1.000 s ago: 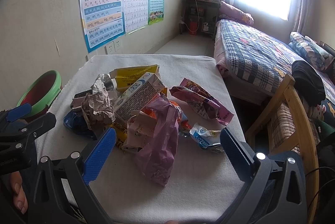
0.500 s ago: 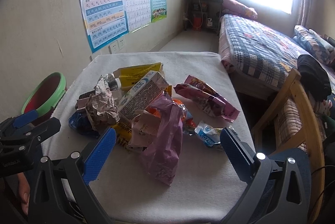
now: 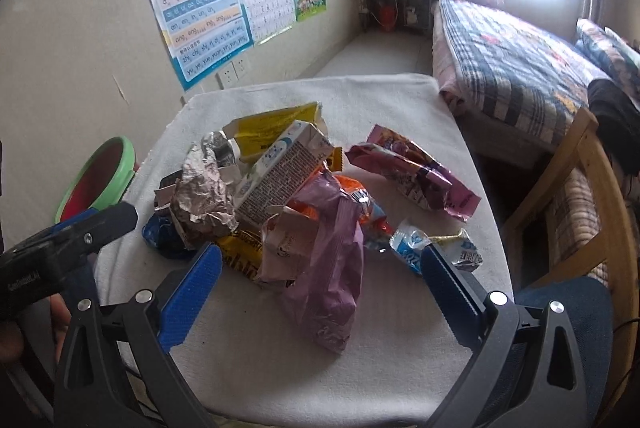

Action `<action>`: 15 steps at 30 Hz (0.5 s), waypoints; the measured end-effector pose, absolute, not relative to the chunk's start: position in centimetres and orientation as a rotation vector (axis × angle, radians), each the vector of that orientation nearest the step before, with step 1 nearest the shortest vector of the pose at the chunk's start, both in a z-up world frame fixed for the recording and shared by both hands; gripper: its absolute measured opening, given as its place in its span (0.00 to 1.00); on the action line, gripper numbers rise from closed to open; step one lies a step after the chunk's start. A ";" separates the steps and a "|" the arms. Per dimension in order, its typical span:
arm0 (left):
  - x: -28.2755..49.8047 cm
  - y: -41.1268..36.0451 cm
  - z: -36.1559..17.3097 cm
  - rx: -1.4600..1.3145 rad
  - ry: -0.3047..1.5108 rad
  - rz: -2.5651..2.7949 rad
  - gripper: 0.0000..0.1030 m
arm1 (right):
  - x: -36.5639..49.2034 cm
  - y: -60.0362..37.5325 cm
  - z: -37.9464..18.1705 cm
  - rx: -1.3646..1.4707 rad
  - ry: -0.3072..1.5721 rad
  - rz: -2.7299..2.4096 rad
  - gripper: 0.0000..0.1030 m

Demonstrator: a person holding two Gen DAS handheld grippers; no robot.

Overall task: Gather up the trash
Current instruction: 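Grasp the pink snack bag with the right tool while the left tool grasps crumpled paper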

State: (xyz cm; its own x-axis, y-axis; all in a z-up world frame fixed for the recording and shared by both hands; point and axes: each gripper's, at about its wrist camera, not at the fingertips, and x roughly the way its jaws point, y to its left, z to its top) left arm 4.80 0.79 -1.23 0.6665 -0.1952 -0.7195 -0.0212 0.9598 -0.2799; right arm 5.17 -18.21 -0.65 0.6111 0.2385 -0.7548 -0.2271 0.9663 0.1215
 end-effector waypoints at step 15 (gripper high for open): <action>9.6 -1.6 -2.9 -0.204 0.974 -0.130 0.73 | 6.7 -18.5 -3.2 0.029 0.978 0.307 0.83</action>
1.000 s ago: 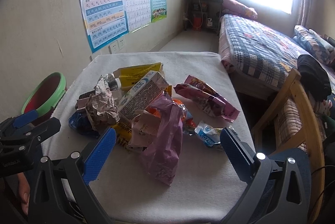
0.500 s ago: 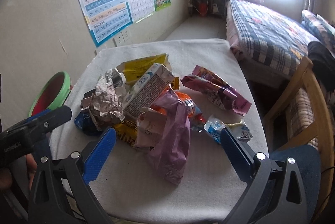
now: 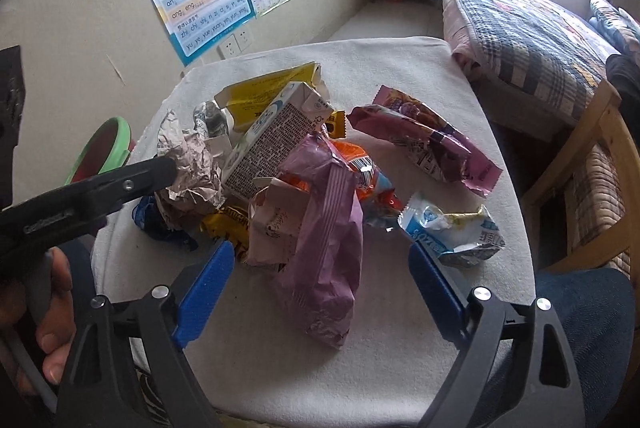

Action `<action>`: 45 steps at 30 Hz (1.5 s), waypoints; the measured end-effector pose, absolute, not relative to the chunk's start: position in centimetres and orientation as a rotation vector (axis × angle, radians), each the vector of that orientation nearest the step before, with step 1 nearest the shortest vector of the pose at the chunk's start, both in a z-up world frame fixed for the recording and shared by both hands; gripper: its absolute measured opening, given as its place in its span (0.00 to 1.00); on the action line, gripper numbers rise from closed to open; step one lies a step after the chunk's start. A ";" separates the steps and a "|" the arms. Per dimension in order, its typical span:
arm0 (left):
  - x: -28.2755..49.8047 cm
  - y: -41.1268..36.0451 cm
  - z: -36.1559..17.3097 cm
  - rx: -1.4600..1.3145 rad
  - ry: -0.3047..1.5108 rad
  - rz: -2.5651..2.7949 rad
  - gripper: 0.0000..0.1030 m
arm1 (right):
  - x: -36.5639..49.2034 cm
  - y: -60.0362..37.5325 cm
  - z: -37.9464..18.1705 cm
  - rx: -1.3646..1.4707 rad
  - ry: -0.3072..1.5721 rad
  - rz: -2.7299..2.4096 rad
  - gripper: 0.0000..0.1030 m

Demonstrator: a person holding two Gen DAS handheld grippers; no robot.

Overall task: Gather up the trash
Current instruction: 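Grasp the pink snack bag with the right tool while the left tool grasps crumpled paper, then carry both held items to the green bucket and open both tools over it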

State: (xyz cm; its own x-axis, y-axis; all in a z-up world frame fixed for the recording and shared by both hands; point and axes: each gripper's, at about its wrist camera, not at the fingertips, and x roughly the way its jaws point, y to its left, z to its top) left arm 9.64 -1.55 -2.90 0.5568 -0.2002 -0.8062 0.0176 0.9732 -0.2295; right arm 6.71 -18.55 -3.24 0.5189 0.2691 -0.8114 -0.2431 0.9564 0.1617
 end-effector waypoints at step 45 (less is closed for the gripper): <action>7.3 1.7 1.4 -0.281 0.904 -0.169 0.02 | 6.6 -18.1 2.9 0.016 0.847 0.354 0.26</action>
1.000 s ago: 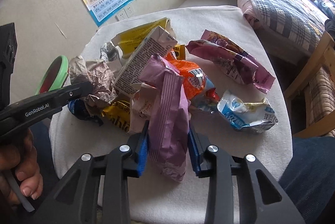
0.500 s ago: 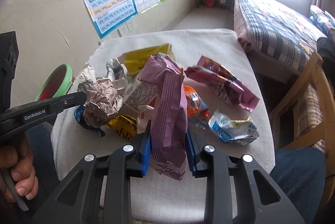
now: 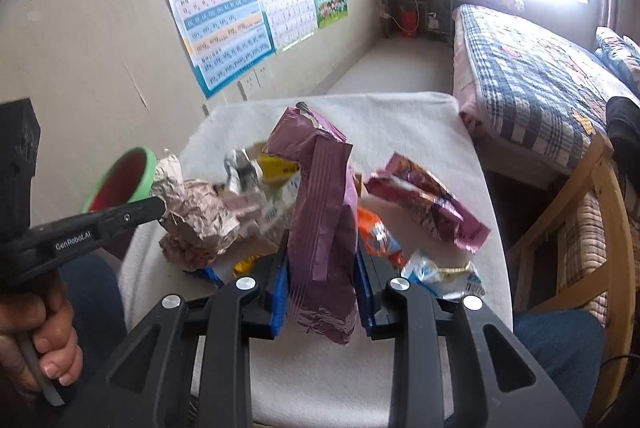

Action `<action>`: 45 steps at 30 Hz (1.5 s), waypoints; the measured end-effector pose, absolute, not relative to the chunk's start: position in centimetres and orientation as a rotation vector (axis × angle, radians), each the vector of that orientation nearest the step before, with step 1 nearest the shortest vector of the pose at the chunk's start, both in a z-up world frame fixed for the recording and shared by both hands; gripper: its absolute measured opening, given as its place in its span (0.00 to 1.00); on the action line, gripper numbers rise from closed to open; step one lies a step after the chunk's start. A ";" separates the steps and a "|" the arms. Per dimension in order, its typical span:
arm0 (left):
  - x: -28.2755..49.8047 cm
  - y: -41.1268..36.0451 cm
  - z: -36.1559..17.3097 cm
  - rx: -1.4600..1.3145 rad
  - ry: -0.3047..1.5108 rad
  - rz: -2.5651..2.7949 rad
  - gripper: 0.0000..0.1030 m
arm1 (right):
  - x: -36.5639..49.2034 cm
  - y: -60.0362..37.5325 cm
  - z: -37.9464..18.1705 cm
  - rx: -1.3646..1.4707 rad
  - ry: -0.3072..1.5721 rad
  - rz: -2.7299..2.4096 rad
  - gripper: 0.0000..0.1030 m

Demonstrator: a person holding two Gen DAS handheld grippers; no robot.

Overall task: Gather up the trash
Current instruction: 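Carry both held items to the green bucket and open both tools over it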

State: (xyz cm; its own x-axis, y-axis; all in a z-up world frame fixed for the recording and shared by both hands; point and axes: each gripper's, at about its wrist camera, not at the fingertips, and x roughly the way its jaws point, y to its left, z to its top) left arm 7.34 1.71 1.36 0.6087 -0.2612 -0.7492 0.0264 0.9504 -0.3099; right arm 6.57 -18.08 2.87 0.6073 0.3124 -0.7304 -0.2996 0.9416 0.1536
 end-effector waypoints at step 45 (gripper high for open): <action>3.5 29.0 7.7 -0.393 0.708 0.294 0.02 | 13.1 14.3 7.4 -0.107 0.757 0.896 0.27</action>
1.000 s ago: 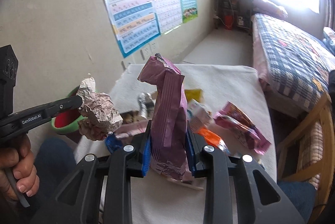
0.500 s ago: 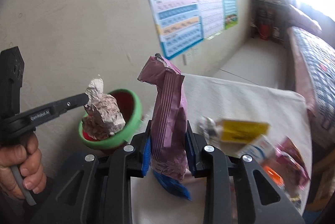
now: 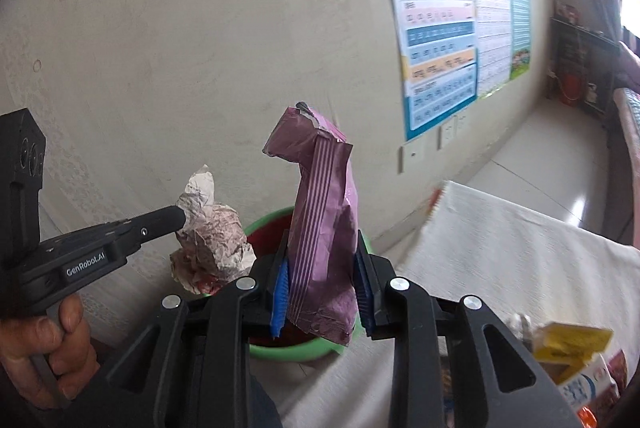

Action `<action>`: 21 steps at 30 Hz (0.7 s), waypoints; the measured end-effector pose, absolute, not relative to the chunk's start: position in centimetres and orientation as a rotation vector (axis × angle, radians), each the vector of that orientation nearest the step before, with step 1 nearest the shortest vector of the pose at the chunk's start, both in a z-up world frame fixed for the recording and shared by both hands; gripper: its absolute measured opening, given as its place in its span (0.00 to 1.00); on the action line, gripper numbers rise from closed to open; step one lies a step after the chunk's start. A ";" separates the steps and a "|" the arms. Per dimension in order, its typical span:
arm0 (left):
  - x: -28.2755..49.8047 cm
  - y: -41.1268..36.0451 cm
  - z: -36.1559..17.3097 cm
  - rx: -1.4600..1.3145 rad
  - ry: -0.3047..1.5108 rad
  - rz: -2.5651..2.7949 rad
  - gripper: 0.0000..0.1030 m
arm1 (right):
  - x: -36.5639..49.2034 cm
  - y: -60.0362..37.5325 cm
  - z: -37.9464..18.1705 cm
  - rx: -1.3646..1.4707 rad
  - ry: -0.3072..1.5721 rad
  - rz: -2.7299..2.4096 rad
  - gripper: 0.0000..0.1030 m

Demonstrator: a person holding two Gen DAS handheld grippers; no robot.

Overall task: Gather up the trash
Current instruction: 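Carry both held items to the green bucket and open both tools over it, then move both tools back over the trash pile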

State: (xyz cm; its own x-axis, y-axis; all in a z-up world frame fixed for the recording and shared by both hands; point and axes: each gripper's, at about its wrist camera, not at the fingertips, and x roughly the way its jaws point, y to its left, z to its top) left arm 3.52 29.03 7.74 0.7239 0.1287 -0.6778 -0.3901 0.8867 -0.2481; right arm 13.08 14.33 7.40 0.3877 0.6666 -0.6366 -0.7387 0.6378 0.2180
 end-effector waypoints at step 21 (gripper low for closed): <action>0.8 32.6 5.6 -0.478 0.651 0.348 0.95 | 12.3 17.5 3.4 -0.227 0.820 0.844 0.93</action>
State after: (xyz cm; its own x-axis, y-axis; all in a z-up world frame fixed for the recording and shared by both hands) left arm 0.79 32.56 5.59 0.7447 0.1591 -0.6481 -0.4507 0.8362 -0.3126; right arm 12.34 17.52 3.43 0.3867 0.5732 -0.7224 -0.7385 0.6617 0.1298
